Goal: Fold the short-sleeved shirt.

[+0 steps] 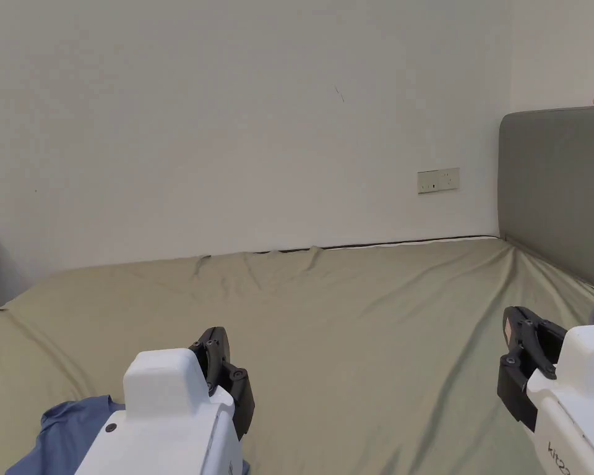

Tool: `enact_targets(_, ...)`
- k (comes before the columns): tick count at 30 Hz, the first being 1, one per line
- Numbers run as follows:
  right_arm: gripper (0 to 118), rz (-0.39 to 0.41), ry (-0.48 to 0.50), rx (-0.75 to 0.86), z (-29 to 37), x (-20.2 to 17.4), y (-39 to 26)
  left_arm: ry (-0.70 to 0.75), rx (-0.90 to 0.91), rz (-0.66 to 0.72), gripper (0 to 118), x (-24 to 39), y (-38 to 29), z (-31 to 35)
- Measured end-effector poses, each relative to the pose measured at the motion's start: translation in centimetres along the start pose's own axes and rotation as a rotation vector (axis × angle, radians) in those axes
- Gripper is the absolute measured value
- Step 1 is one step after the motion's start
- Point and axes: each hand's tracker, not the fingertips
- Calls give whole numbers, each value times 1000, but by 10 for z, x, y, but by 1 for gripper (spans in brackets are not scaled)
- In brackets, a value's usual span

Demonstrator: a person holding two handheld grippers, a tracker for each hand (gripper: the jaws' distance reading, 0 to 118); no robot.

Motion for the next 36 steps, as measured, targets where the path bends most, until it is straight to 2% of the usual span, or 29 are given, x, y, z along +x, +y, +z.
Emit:
enact_targets(14, 3, -14, 15, -10, 5, -7, 2, -25, -24, -28, 0, 4, 5, 8)
enact_targets(26, 3, 56, -4, -6, 7, -14, 9, -2, -61, 9, 0, 1, -3, 0)
enact_targets(33, 3, 16, -17, -21, 7, -6, 7, -19, -57, -24, 0, 4, -2, 3)
enact_targets(34, 3, -18, -15, -35, 6, -6, 7, -12, -59, -25, 0, 1, -3, 6)
enact_targets(36, 3, -4, -5, -36, 2, -14, 6, 19, -69, -13, 0, -8, -6, 10)
